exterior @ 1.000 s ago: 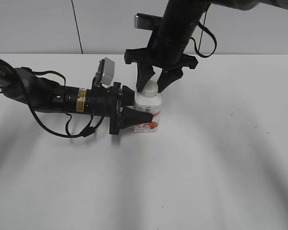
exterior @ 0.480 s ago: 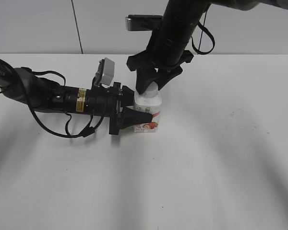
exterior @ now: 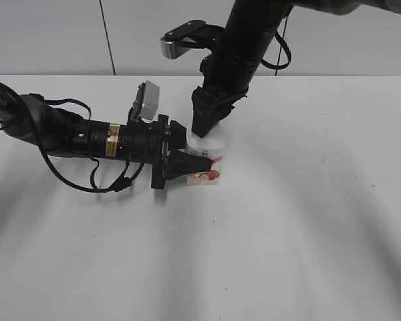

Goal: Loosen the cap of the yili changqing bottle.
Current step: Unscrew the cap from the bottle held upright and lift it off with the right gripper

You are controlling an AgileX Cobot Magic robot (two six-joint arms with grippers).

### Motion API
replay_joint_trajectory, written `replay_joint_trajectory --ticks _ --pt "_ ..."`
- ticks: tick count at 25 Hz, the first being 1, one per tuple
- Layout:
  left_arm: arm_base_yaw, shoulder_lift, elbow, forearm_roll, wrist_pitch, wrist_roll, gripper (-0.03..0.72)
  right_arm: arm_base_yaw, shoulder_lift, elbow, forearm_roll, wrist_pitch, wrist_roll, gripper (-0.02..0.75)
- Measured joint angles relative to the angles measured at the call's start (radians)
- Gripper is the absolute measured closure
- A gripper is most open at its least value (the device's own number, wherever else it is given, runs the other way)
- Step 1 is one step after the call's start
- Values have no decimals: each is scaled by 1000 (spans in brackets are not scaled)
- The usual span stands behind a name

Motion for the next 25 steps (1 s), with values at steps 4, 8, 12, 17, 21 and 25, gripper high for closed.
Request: replay_joint_trajectory --ticks 4,8,12,17,21,25 --pt "0 0 0 0 0 0 305 0 1 0 0 0 -130 342" --pt "0 0 0 1 0 1 306 0 1 0 0 0 -265 342" --pt "0 0 0 3 0 3 309 0 1 0 -3 0 -397 342" --pt "0 0 0 3 0 4 311 0 3 0 -4 1 -567 342" --pt "0 0 0 4 -1 4 312 0 3 0 -3 1 -688 343" --pt "0 0 0 5 -2 6 312 0 3 0 -3 1 -809 343"
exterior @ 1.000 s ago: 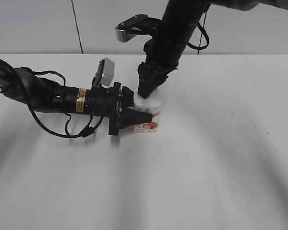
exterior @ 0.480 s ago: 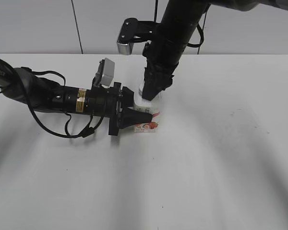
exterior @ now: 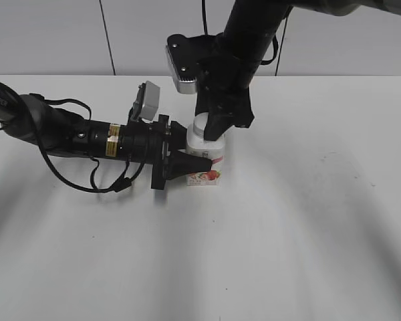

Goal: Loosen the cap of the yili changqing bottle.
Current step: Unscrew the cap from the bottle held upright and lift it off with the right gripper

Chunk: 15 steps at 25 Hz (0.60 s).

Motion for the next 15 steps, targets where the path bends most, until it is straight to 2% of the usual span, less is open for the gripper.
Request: replay_joint_trajectory --ticks 15 --pt "0 0 0 -1 0 1 312 0 0 0 0 0 -35 343"
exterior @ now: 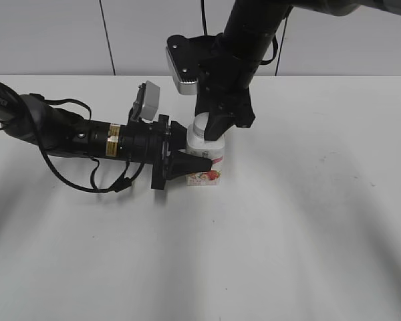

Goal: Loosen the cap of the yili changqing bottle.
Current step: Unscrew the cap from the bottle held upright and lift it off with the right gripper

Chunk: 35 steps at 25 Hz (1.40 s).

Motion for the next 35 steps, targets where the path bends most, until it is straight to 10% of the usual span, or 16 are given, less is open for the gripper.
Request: replay_joint_trajectory --ticks 21,35 --pt "0 0 0 -3 2 -19 315 0 -3 0 35 18 158 154" --pt "0 0 0 -5 5 -45 315 0 -9 -98 35 23 913 152"
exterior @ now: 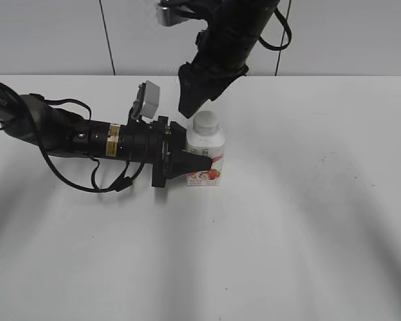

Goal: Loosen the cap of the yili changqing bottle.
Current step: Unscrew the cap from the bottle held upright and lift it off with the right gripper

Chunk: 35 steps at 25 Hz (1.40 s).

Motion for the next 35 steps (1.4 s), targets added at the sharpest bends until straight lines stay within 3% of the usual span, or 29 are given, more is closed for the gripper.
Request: replay_joint_trajectory --ticks 8,12,20,35 --pt "0 0 0 -2 0 -11 316 0 0 0 -55 4 634 152" --pt "0 0 0 -2 0 -14 316 0 0 0 -82 6 802 152" --pt "0 0 0 -3 0 -18 317 0 12 0 -91 6 914 152" --pt "0 0 0 -3 1 -19 318 0 34 14 -65 8 929 152"
